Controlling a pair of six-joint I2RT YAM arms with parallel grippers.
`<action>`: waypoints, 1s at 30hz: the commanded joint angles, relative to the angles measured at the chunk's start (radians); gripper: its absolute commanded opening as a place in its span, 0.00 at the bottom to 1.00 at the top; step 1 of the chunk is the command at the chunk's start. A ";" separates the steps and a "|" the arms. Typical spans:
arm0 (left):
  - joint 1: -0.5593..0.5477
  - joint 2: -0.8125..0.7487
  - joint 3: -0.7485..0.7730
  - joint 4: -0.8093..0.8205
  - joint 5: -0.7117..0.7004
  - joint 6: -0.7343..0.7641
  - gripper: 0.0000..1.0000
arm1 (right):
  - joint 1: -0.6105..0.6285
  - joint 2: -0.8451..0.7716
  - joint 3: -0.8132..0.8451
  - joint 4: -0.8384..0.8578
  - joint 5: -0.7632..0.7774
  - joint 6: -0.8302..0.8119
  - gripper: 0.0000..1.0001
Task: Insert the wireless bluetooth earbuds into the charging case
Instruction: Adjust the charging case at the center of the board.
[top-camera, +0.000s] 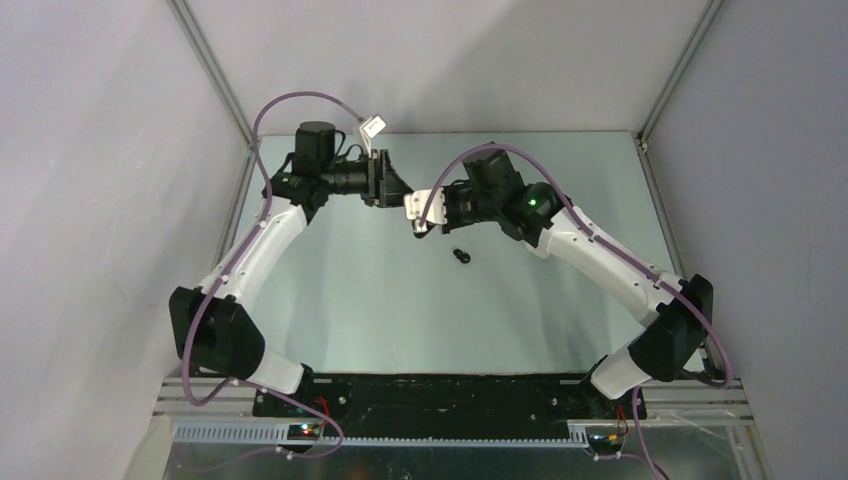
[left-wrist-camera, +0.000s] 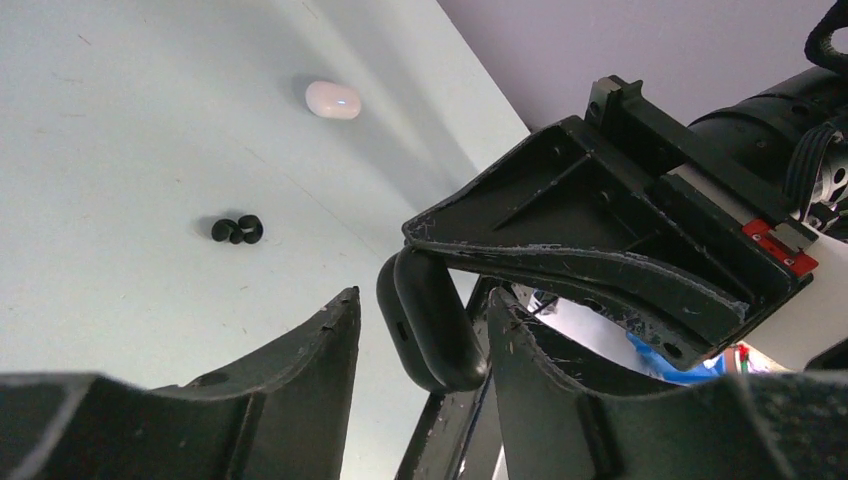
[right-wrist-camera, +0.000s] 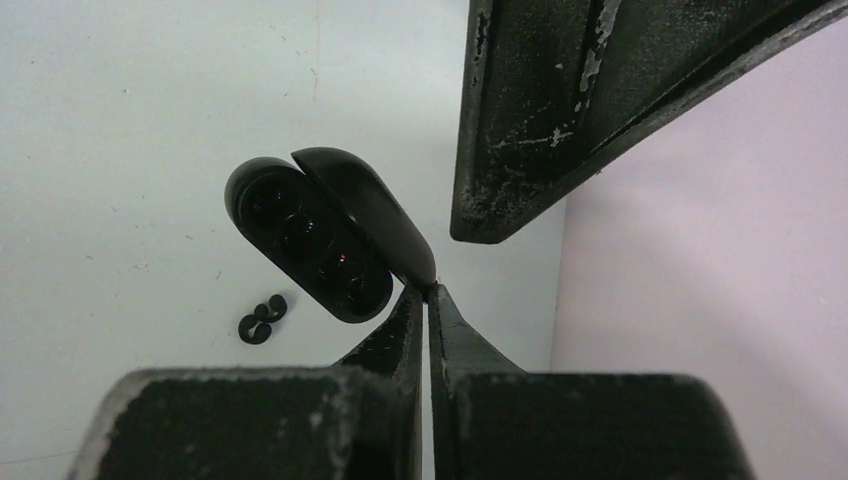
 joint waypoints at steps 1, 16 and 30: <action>-0.015 0.013 0.048 -0.069 0.049 0.022 0.55 | 0.008 0.012 0.048 0.040 0.033 -0.006 0.00; -0.046 0.044 0.095 -0.219 -0.032 0.104 0.52 | 0.017 0.021 0.056 0.055 0.054 0.007 0.00; -0.055 0.060 0.113 -0.219 -0.013 0.111 0.35 | 0.035 0.014 0.035 0.059 0.074 -0.002 0.00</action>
